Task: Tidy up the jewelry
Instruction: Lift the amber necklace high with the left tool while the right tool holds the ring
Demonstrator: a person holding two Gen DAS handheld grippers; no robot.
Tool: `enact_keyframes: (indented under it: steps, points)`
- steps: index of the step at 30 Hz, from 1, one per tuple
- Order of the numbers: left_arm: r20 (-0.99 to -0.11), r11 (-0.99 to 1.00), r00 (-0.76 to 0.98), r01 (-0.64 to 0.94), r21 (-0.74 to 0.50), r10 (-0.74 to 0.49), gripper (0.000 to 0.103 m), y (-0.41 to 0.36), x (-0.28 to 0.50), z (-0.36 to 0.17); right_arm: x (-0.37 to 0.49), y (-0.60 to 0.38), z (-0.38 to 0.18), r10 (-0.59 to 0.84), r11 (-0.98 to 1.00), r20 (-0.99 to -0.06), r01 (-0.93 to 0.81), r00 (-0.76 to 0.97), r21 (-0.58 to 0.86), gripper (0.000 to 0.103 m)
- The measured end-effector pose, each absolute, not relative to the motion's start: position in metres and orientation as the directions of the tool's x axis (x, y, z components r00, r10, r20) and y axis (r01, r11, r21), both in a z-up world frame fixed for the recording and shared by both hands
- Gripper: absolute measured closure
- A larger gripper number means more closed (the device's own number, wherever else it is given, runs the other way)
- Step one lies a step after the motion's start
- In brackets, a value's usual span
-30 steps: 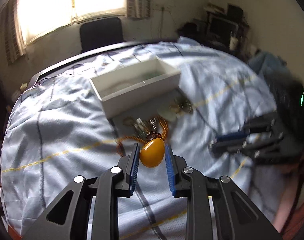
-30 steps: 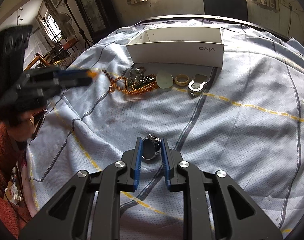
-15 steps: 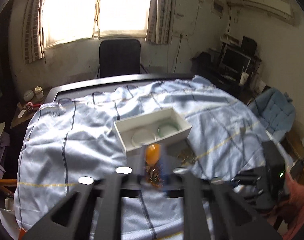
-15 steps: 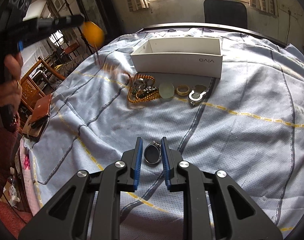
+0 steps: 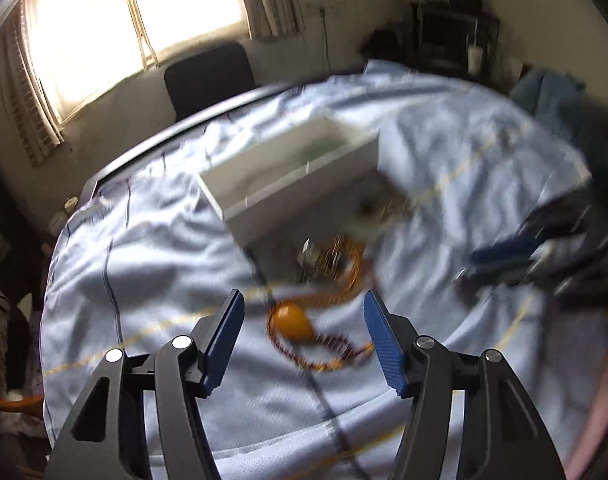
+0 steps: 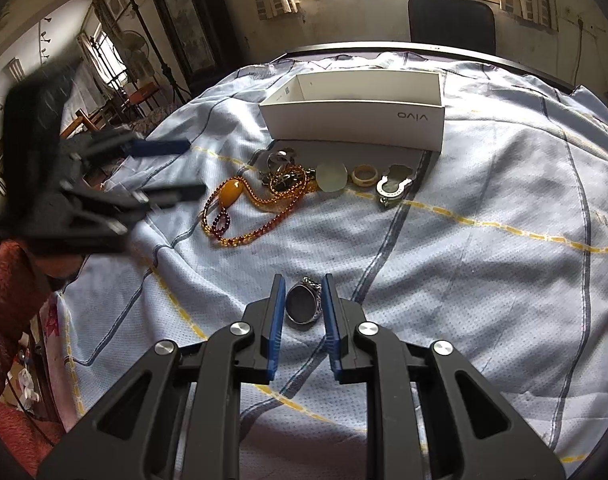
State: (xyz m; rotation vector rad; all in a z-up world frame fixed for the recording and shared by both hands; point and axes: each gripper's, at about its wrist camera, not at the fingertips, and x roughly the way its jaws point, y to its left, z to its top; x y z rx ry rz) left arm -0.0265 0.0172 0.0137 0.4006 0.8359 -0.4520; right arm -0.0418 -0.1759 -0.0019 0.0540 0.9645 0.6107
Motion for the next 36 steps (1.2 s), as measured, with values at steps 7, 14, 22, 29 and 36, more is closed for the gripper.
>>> enact_keyframes:
  steps: [7, 14, 22, 29, 36]
  points:
    - [-0.821, 0.844, 0.54, 0.516, 0.15, -0.184, 0.041, 0.024, -0.012, -0.024, -0.039, -0.174, -0.009, 0.506, 0.832, -0.763, -0.46, 0.402, 0.309, 0.084]
    - [-0.833, 0.819, 0.509, 0.56, 0.127, -0.219, 0.097, 0.007, -0.017, -0.024, -0.038, -0.174, -0.01, 0.506, 0.833, -0.764, -0.456, 0.401, 0.312, 0.084]
    - [-0.835, 0.822, 0.491, 0.563, 0.085, -0.25, 0.103, 0.005, -0.025, -0.018, -0.04, -0.174, -0.008, 0.511, 0.83, -0.759, -0.461, 0.404, 0.313, 0.084]
    - [-0.799, 0.83, 0.517, 0.556, 0.04, -0.307, 0.102, 0.013, -0.026, 0.006, -0.04, -0.173, -0.008, 0.512, 0.829, -0.76, -0.462, 0.401, 0.315, 0.084]
    - [-0.794, 0.793, 0.549, 0.591, 0.148, -0.261, 0.055, -0.014, -0.016, -0.004, -0.038, -0.174, -0.009, 0.51, 0.83, -0.764, -0.459, 0.396, 0.316, 0.084]
